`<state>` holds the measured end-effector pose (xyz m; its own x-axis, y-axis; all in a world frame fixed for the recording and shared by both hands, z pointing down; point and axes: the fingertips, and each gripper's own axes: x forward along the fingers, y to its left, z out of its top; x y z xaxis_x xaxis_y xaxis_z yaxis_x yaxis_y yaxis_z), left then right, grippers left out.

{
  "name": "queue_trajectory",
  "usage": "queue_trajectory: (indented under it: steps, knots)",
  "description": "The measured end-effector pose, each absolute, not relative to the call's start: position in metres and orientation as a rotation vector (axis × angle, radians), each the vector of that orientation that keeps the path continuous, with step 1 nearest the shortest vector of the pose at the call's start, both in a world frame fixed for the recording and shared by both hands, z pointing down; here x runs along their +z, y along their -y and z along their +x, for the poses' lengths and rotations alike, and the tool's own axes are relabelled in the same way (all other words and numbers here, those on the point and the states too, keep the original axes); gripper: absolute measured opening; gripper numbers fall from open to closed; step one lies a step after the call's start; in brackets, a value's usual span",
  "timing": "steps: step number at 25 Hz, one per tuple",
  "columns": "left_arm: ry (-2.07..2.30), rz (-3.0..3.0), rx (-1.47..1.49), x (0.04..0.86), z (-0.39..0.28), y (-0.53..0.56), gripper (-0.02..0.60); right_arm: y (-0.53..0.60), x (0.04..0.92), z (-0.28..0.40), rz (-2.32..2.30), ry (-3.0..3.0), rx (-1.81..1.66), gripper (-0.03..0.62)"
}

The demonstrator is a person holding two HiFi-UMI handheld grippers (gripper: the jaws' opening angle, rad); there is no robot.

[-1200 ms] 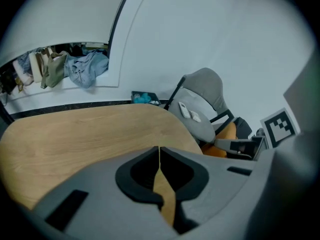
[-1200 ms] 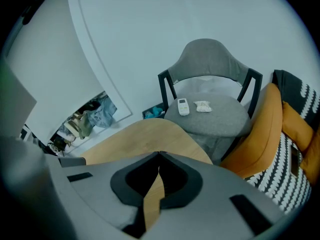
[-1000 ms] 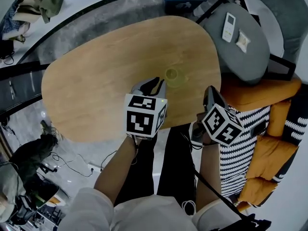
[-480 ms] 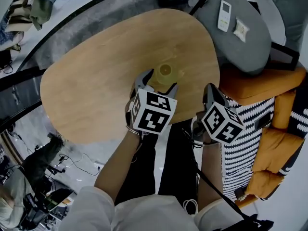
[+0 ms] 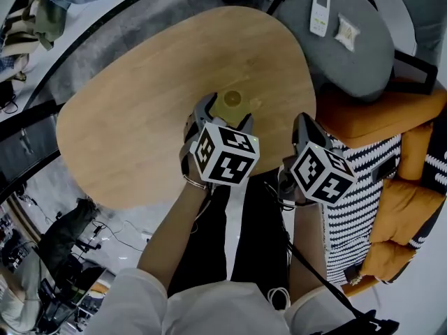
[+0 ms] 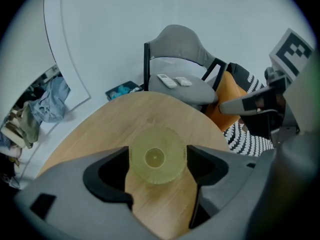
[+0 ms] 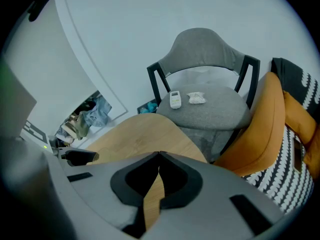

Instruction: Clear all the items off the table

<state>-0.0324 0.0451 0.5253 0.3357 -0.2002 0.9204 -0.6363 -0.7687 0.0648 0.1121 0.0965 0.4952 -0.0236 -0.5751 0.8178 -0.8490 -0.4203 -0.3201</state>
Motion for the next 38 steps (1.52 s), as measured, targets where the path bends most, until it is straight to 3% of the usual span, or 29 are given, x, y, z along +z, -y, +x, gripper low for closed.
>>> queue_trajectory:
  steps: [23,38]
  knots:
    - [0.743,2.187,1.429,0.514,-0.025,-0.048,0.351,-0.102,0.496,0.123,1.979,1.500,1.424,0.025]
    - [0.640,2.294,1.384,0.489,0.071,-0.047,0.350,-0.124,0.475,0.216,2.133,1.400,1.411,0.025]
